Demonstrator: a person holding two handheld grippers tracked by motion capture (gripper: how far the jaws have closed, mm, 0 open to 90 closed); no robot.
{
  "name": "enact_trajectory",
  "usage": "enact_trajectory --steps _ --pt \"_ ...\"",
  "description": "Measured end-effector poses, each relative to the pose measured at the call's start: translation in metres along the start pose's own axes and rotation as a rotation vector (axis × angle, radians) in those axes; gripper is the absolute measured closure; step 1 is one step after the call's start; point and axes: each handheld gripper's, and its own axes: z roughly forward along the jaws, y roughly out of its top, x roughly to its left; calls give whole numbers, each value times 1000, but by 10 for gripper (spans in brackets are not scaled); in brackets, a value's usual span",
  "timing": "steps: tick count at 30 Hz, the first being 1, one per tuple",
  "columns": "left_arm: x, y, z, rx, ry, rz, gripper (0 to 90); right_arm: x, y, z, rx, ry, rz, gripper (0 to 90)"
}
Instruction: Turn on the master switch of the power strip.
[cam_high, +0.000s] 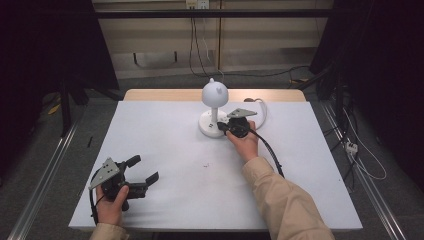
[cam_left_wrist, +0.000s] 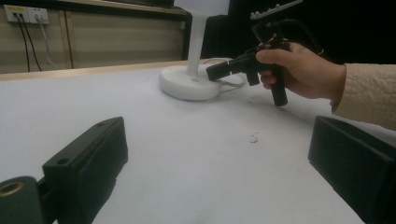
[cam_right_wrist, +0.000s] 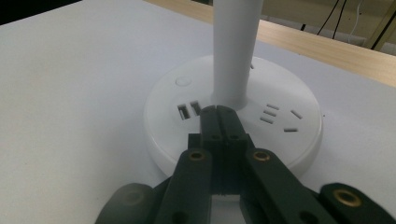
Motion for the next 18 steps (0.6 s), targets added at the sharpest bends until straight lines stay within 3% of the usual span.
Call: enact_trajectory --steps 18 --pt "-1 0 -1 -4 -4 3 45 1 1 1 10 -8 -14 900"
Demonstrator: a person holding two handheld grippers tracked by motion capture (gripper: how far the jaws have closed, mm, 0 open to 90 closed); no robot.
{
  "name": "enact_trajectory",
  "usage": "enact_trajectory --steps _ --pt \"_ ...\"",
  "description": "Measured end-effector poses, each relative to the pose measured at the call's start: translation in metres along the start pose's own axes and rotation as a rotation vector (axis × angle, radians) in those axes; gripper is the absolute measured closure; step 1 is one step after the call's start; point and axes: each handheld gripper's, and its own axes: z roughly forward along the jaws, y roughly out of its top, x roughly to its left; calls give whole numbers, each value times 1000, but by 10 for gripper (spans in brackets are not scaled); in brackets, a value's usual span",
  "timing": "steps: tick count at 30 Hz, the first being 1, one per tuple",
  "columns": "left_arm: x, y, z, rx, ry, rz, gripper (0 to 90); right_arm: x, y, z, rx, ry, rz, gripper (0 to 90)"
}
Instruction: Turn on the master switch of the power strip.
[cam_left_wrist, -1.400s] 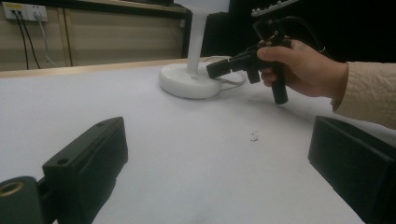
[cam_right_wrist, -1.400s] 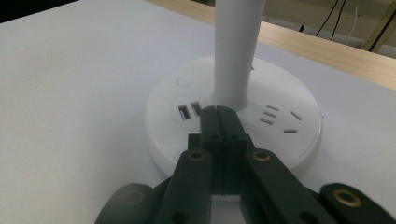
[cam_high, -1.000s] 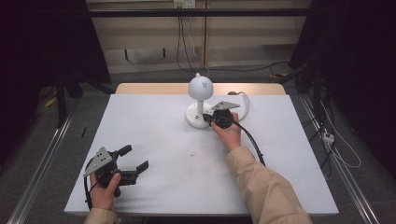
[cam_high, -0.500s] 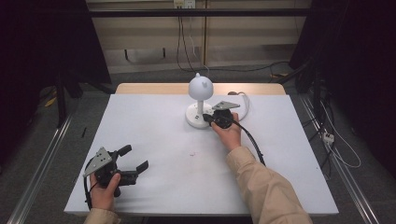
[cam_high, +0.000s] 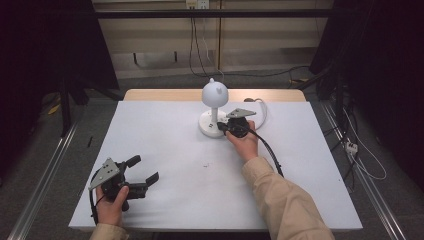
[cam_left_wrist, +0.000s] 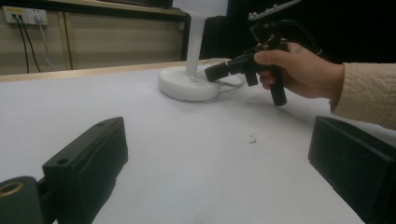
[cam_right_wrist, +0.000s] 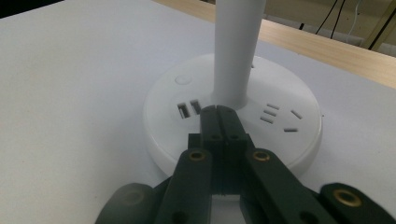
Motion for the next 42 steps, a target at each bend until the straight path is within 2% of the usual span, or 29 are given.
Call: enact_trajectory --steps 14,17,25,30,34,37,39,42 --pt "-1 1 0 2 -3 8 45 2 1 0 20 -13 -14 900" --pt "-2 1 0 -3 -5 6 45 2 0 1 10 -12 -16 900" --pt "0 1 -2 -5 -2 1 45 2 1 0 3 -17 4 900" --pt "0 1 -1 -5 -7 4 45 5 5 -1 13 -36 -30 900" --pt "-1 2 0 -4 -7 5 45 3 4 -3 1 -46 -1 900" --pt "0 1 0 -2 -6 2 45 3 2 -3 -18 -36 17 900" --pt "0 1 0 0 -5 3 45 4 2 -4 -15 -33 15 895" --pt "0 1 0 0 -5 3 45 4 5 -6 -26 -26 39 818"
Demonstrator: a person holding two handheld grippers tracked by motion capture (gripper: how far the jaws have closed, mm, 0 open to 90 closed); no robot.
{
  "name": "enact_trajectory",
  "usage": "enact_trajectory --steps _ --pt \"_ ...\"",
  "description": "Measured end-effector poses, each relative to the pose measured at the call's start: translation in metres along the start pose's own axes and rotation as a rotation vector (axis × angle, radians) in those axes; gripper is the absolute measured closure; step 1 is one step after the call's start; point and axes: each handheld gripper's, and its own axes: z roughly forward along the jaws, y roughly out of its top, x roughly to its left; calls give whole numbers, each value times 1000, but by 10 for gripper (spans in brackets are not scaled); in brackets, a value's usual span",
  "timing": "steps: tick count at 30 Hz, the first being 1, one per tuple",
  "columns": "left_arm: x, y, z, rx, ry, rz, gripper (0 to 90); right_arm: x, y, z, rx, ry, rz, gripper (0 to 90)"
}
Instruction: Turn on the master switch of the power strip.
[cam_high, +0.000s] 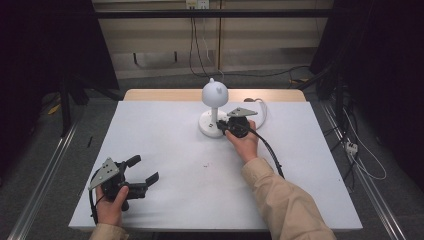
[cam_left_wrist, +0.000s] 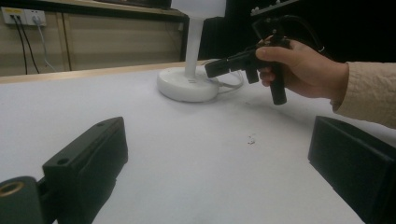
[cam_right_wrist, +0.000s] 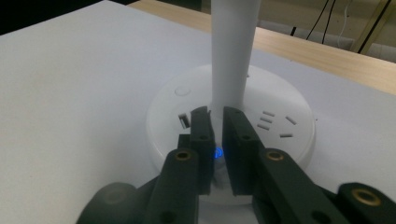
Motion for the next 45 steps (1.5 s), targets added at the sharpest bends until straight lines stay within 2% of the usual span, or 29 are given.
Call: enact_trajectory --steps 6,14,20,23,28,36,43,45 --pt "0 0 0 1 0 3 45 -1 2 -7 -2 6 3 747" --pt "0 0 3 4 -6 -2 45 -6 0 -19 -14 17 46 639" --pt "0 0 7 6 -14 -2 45 -8 -2 -25 -13 12 80 513" --pt "0 0 6 5 -13 -4 45 -7 -3 -28 -19 16 95 413" --pt "0 0 5 4 -13 -6 45 -3 -4 -33 -19 17 88 304" --pt "1 -1 3 12 -1 -11 44 -2 -3 -50 -33 32 86 218" --pt "0 0 2 6 -2 -7 45 -4 -12 -67 -27 43 84 185" --pt "0 0 3 6 -4 -9 44 -3 -14 -72 -16 48 61 186"
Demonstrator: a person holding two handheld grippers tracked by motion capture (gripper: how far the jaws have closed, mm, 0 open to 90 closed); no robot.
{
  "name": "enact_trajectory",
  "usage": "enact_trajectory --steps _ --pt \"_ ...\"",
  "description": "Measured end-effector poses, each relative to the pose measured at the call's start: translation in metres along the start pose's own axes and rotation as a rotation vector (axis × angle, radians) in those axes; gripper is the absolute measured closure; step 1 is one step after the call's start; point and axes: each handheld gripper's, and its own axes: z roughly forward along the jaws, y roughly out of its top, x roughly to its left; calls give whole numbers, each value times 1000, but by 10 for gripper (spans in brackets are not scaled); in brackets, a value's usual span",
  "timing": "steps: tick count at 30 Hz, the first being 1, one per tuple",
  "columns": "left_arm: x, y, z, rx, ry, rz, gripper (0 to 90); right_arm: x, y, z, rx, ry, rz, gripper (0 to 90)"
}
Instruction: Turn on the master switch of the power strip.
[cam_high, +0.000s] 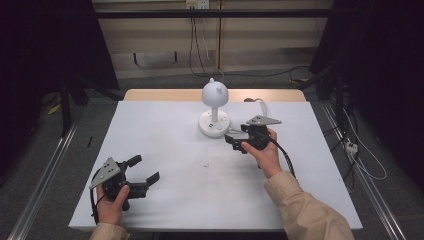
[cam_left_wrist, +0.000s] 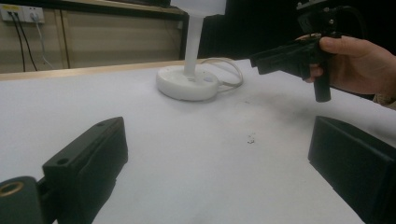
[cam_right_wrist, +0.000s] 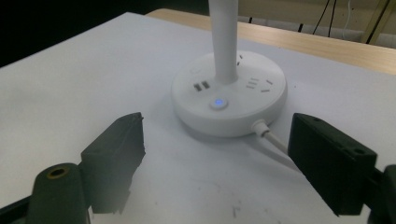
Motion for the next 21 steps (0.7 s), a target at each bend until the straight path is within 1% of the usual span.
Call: enact_trajectory --steps 1,3,6,8,11,14,18,19,21 --pt "0 0 0 -2 1 2 45 1 -1 -3 9 0 -13 185" --pt "0 0 0 -4 0 0 45 1 -4 -8 7 -1 -28 184" --pt "0 0 0 0 3 3 45 1 -7 -16 -2 5 -25 181" --pt "-1 0 1 8 -2 7 45 1 -8 -21 4 7 -37 170" --pt "-1 0 1 13 -4 12 44 1 -12 -29 -3 14 -33 169" --pt "-1 0 0 13 2 9 44 2 -16 -36 -5 16 -47 167" --pt "-2 0 -1 13 2 15 45 4 -23 -45 3 20 -69 159" --pt "-2 0 -1 17 6 20 45 4 -25 -48 2 20 -72 157" --pt "-2 -1 0 18 2 15 45 3 -29 -53 -1 18 -71 157"
